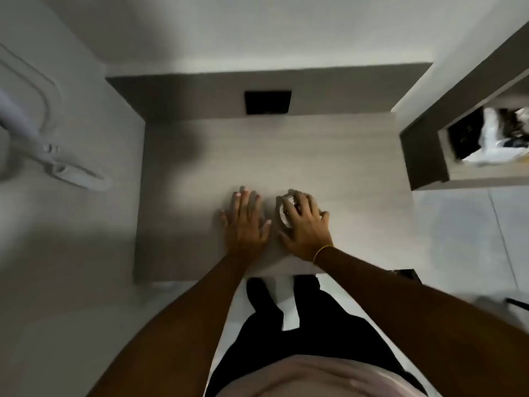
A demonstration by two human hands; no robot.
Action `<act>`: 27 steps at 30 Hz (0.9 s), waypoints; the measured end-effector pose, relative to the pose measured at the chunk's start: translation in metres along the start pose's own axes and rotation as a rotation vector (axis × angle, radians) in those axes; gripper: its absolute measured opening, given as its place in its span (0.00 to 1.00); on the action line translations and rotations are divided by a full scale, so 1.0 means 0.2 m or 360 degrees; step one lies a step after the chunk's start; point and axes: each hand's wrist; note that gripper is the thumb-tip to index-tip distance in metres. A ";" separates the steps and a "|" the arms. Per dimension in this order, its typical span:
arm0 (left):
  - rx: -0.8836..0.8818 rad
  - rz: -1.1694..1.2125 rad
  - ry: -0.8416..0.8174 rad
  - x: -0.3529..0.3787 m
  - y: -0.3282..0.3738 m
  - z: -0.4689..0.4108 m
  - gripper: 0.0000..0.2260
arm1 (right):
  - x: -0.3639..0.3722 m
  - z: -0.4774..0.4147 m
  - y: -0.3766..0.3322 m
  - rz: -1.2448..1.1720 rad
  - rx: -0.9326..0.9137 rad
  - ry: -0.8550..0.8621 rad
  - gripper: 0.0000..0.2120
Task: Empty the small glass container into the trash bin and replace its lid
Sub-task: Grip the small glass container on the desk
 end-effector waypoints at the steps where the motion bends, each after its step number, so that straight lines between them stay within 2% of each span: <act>1: -0.0013 -0.0066 -0.0096 0.04 0.00 0.00 0.33 | 0.00 -0.03 0.01 -0.0042 0.0009 -0.0011 0.41; 3: -0.0038 -0.0154 -0.0184 0.10 0.01 0.00 0.32 | -0.01 -0.06 0.03 -0.0081 0.0055 0.0021 0.39; 5: -0.0024 -0.0182 -0.0145 0.12 0.01 0.01 0.32 | -0.03 -0.08 0.04 -0.0060 0.0046 0.0049 0.39; 13: -0.0065 -0.0045 0.0024 0.16 0.00 0.01 0.32 | -0.15 -0.18 0.06 -0.0013 0.0024 -0.0309 0.42; 22: -0.0061 -0.0024 0.0088 0.18 -0.01 0.01 0.32 | -0.17 -0.15 0.09 -0.0146 -0.0057 -0.0297 0.44; 27: -0.0067 -0.0058 0.0099 0.19 -0.02 0.00 0.32 | -0.20 -0.07 0.15 -0.0339 0.0038 -0.0192 0.46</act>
Point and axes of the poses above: each hand's wrist, its own z-axis away from the middle knuckle, its own x-axis out of the palm, y = z × x, and after that the axes turned 5 degrees about -z, right-handed
